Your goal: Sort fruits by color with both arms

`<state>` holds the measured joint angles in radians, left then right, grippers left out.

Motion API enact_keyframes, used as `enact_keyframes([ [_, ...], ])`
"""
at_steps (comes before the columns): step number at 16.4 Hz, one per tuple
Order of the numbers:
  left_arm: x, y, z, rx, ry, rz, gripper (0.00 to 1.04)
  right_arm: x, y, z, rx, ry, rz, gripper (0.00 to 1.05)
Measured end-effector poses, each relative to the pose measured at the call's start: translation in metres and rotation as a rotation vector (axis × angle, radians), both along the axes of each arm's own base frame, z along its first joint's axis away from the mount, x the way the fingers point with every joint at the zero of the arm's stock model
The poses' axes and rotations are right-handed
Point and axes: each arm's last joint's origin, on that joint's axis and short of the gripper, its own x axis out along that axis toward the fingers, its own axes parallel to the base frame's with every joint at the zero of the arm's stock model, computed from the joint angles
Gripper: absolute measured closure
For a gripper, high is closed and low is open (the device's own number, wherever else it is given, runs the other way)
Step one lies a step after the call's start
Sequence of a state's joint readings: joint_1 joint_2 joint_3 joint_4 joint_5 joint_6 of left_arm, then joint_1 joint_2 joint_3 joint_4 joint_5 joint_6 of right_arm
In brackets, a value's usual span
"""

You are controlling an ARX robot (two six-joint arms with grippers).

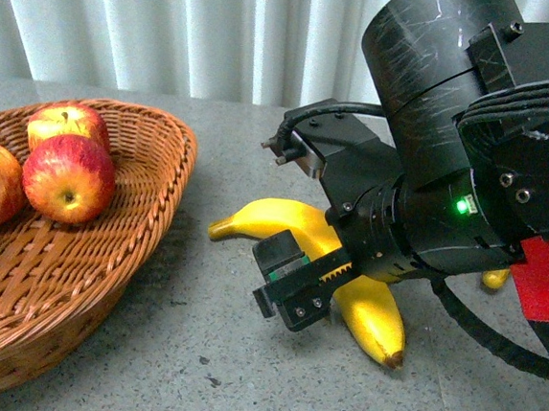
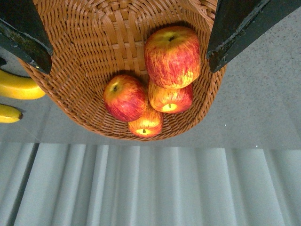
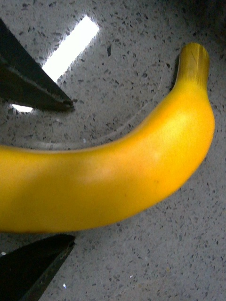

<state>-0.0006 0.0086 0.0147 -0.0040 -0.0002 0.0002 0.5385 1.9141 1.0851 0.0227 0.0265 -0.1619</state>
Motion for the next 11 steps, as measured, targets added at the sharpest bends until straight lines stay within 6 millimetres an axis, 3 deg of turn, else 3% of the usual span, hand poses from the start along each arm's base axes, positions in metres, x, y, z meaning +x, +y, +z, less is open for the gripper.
enact_keyframes([
  [4,0.000,0.000,0.000,0.000,0.000,0.000,0.07,-0.001,0.001,0.000,0.004,0.001,0.018,0.63],
  [7,0.000,0.000,0.000,0.000,0.000,0.000,0.07,0.005,-0.007,0.013,0.074,-0.030,-0.001,0.70],
  [11,0.000,0.000,0.000,0.000,0.000,0.000,0.07,0.030,-0.060,0.088,0.304,-0.159,-0.085,0.70],
])
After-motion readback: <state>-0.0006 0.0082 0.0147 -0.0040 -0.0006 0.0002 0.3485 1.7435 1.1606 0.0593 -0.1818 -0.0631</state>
